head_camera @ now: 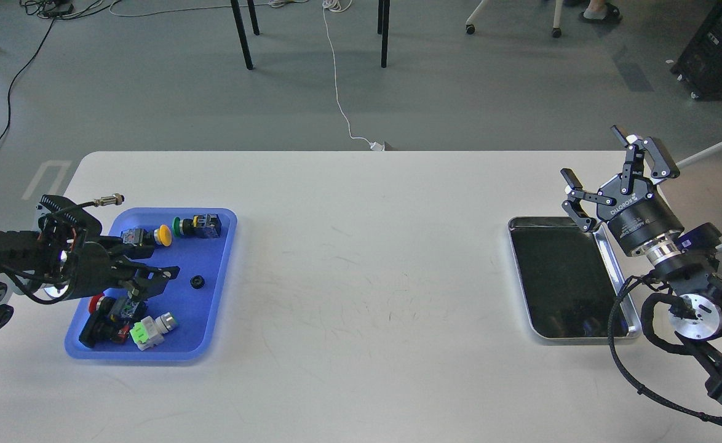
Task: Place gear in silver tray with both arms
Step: 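Lower the left gripper into the blue tray and grasp a black gear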
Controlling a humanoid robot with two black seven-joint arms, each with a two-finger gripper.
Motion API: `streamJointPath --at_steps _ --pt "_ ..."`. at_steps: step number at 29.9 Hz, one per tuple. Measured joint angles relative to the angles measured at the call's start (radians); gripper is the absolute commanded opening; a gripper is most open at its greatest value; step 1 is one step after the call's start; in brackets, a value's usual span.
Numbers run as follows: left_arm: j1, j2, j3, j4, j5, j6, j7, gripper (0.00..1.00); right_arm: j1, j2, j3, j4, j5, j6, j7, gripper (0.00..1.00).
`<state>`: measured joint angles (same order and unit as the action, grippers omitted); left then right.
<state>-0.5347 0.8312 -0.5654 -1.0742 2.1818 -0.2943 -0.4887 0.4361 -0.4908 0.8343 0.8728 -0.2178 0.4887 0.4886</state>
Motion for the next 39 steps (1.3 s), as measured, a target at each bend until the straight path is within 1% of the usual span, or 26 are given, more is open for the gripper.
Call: streamJointPath --at_steps 7,11,15,20,24,30,34,39 --pt "-0.005 -0.015 0.026 0.054 0.000 0.004 0.000 0.63 0.000 -0.002 0.000 0.003 0.000 0.000 0.000 1.00" --pt "-0.008 -0.029 0.028 0.083 0.000 0.015 0.000 0.59 -0.001 -0.002 0.012 0.003 0.000 0.000 0.000 1.00" --pt "-0.012 -0.045 0.031 0.111 0.000 0.029 0.000 0.59 -0.001 -0.002 0.024 0.002 0.000 0.000 0.000 1.00" --pt "-0.013 -0.050 0.032 0.117 0.000 0.031 0.000 0.58 -0.001 -0.003 0.026 0.002 0.000 0.000 0.000 1.00" --pt "-0.013 -0.052 0.036 0.122 0.000 0.031 0.000 0.55 -0.001 -0.003 0.026 0.002 0.000 0.000 0.000 1.00" --pt "-0.013 -0.056 0.046 0.123 0.000 0.031 0.000 0.54 0.000 -0.003 0.026 0.000 0.000 0.000 0.000 1.00" --pt "-0.013 -0.064 0.051 0.123 0.000 0.031 0.000 0.50 0.000 -0.003 0.026 0.000 0.000 0.000 0.000 1.00" --pt "-0.013 -0.066 0.051 0.124 0.000 0.030 0.000 0.42 0.000 -0.003 0.026 -0.001 0.000 0.000 0.000 1.00"
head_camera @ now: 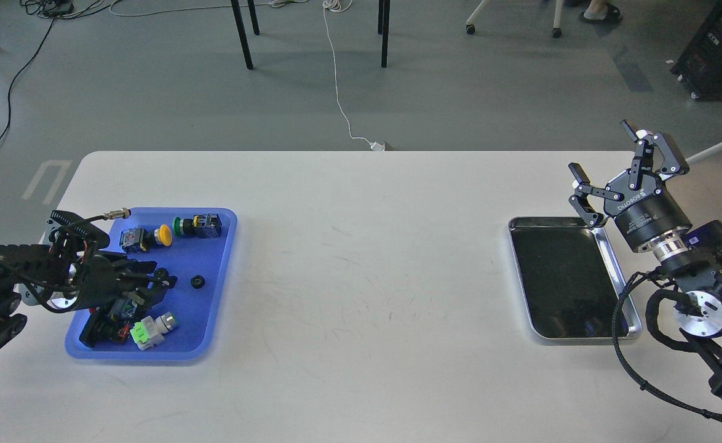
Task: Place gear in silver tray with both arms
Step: 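Lower the left gripper into the blue tray and grasp a black gear, then carry the black gear with the left gripper toward the table center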
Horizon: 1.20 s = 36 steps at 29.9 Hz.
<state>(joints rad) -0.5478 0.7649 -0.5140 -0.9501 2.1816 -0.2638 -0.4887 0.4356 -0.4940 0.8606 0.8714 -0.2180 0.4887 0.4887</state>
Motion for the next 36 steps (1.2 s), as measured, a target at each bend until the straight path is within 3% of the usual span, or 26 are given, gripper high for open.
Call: streamJointPath --at_steps 8,18,24,30,33,36 --pt "0.000 0.000 0.002 0.014 0.000 0.000 0.000 0.13 0.000 0.001 -0.001 0.000 -0.001 0.000 0.000 1.00" --pt "-0.015 0.006 0.002 -0.003 0.000 0.002 0.001 0.11 0.000 0.002 -0.002 0.001 0.000 0.000 0.000 1.00" --pt "-0.069 0.069 0.000 -0.179 0.000 -0.024 0.000 0.12 0.001 0.000 0.000 0.001 0.000 0.000 0.000 1.00" --pt "-0.181 0.105 -0.001 -0.410 0.000 -0.133 0.000 0.13 0.001 -0.001 0.001 -0.004 -0.001 0.000 0.000 1.00" --pt "-0.256 0.075 0.009 -0.452 0.000 -0.191 0.000 0.13 0.000 -0.002 0.001 -0.020 -0.001 0.000 0.000 1.00" --pt "-0.366 -0.029 0.072 -0.442 0.000 -0.220 0.000 0.13 0.000 -0.001 0.001 -0.034 -0.001 0.000 0.000 1.00"
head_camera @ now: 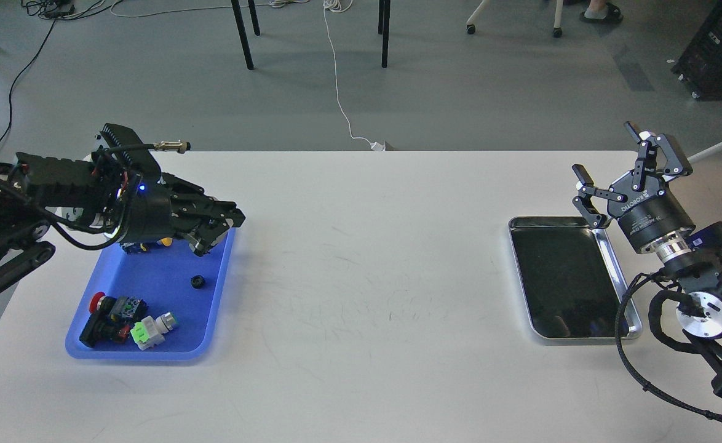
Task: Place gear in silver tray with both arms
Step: 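Carry the black gear with the left gripper toward the table center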
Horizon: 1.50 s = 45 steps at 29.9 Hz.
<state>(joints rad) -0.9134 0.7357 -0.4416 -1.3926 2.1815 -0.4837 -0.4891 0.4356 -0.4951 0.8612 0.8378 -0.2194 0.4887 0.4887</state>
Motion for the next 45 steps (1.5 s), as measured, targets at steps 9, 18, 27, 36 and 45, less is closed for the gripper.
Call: streamJointPath --at_steps 9,18,27,36,45 --pt "-0.226 -0.317 0.258 0.215 0.000 -0.005 0.000 0.13 0.000 0.000 0.000 -0.009 0.000 0.000 0.000 1.00" --pt "-0.292 -0.539 0.407 0.368 0.000 -0.005 0.000 0.13 -0.001 -0.012 0.007 -0.008 0.000 0.000 0.000 1.00" --pt "-0.310 -0.696 0.496 0.430 0.000 -0.005 0.001 0.13 -0.002 -0.014 0.007 -0.008 0.000 0.000 0.000 1.00" --pt "-0.321 -0.735 0.578 0.472 0.000 -0.005 0.000 0.13 -0.002 -0.025 0.008 -0.007 0.000 0.000 0.000 1.00" --pt "-0.317 -0.736 0.619 0.503 0.000 -0.005 0.000 0.15 -0.004 -0.028 0.009 -0.007 0.000 0.000 0.000 1.00"
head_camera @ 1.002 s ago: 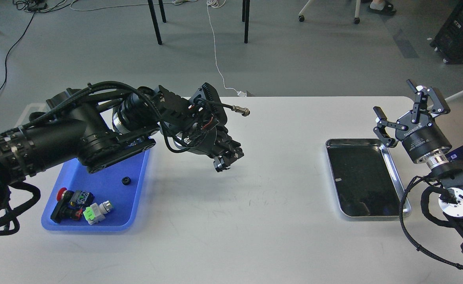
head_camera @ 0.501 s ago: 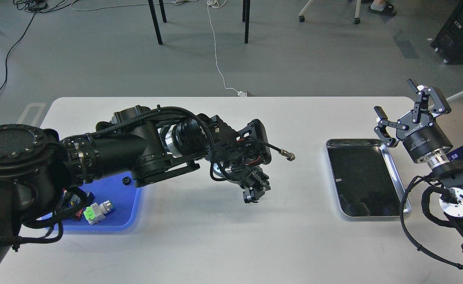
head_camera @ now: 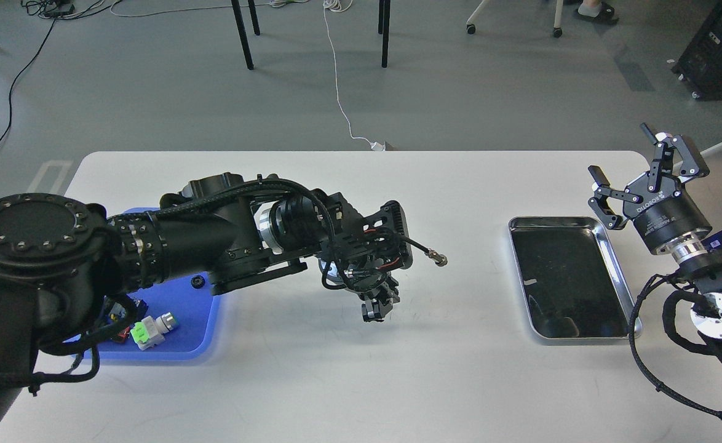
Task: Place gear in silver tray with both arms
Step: 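Carry the black gear with the left gripper toward the table center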
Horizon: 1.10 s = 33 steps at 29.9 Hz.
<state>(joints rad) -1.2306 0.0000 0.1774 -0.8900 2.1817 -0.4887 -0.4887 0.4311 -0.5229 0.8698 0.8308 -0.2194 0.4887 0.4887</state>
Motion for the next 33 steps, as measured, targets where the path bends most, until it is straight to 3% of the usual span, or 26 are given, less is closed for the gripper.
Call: streamJointPath --at_steps 21,23,33 --pt "0.007 0.000 0.012 0.000 0.000 0.000 0.000 0.25 -0.002 -0.001 0.002 0.002 0.000 0.000 0.000 1.00" --pt "0.009 0.000 0.013 0.000 0.000 0.000 0.000 0.30 -0.002 -0.001 0.001 0.002 0.000 0.000 0.000 1.00" --pt "0.015 0.000 0.001 0.000 0.000 0.024 0.000 0.80 -0.002 0.000 0.000 0.002 0.000 0.000 0.000 1.00"
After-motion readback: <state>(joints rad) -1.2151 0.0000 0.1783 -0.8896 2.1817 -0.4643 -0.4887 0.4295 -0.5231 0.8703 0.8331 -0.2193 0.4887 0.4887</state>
